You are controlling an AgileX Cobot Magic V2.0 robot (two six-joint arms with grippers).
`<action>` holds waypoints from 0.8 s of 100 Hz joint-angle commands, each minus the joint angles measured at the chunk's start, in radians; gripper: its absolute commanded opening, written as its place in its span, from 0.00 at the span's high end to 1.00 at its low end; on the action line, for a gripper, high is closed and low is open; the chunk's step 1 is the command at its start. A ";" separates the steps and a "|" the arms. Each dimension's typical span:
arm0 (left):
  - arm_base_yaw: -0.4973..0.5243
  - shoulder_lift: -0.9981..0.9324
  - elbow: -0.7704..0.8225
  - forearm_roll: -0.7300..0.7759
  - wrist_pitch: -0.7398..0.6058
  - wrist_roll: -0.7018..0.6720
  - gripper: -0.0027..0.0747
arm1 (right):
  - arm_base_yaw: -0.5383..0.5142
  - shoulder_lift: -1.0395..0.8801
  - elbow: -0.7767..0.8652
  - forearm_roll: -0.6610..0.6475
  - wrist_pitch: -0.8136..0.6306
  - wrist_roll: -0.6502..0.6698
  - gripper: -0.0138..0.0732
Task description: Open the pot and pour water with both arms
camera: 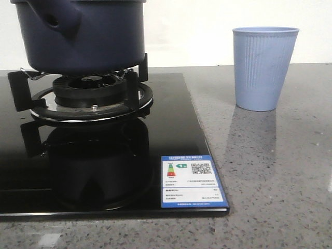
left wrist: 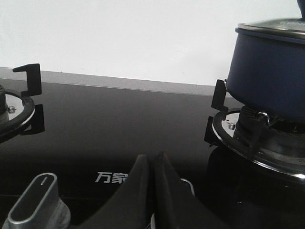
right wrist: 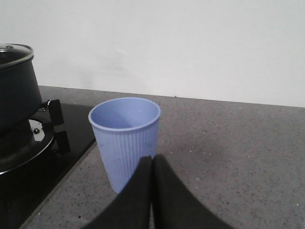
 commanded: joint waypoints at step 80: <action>-0.001 -0.026 0.033 -0.002 -0.069 -0.009 0.99 | -0.208 -0.507 0.314 0.082 0.093 -0.058 0.92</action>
